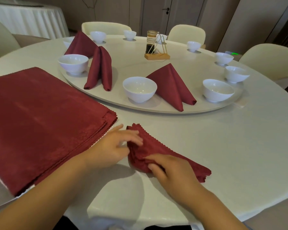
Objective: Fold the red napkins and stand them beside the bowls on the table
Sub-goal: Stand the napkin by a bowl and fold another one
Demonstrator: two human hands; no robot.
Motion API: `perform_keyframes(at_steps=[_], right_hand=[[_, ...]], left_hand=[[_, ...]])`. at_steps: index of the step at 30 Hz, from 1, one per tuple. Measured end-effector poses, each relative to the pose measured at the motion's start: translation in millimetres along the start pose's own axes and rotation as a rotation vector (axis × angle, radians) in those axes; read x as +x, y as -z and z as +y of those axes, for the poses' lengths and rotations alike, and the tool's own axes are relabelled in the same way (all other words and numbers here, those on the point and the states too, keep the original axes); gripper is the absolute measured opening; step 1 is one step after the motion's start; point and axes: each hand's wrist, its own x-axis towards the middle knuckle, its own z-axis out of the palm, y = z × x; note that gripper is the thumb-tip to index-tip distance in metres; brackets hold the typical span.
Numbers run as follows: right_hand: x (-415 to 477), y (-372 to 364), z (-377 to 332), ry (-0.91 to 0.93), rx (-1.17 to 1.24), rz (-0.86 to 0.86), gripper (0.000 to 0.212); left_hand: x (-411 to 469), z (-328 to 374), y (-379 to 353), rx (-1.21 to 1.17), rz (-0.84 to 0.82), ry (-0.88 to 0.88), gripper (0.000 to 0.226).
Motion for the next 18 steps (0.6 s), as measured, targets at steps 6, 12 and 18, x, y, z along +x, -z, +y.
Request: perform_keyframes(at_steps=[6, 12, 18], right_hand=[[17.0, 35.8, 13.9, -0.098, 0.390, -0.043, 0.030], [40.6, 65.1, 31.9, -0.117, 0.466, 0.012, 0.029], [60.1, 70.8, 56.5, -0.138, 0.484, 0.192, 0.027]], left_hand=[[1.0, 4.6, -11.2, 0.212, -0.130, 0.013, 0.044], [39.3, 16.8, -29.5, 0.232, 0.107, 0.034, 0.035], [78.4, 19.4, -43.3, 0.042, 0.271, 0.182, 0.005]])
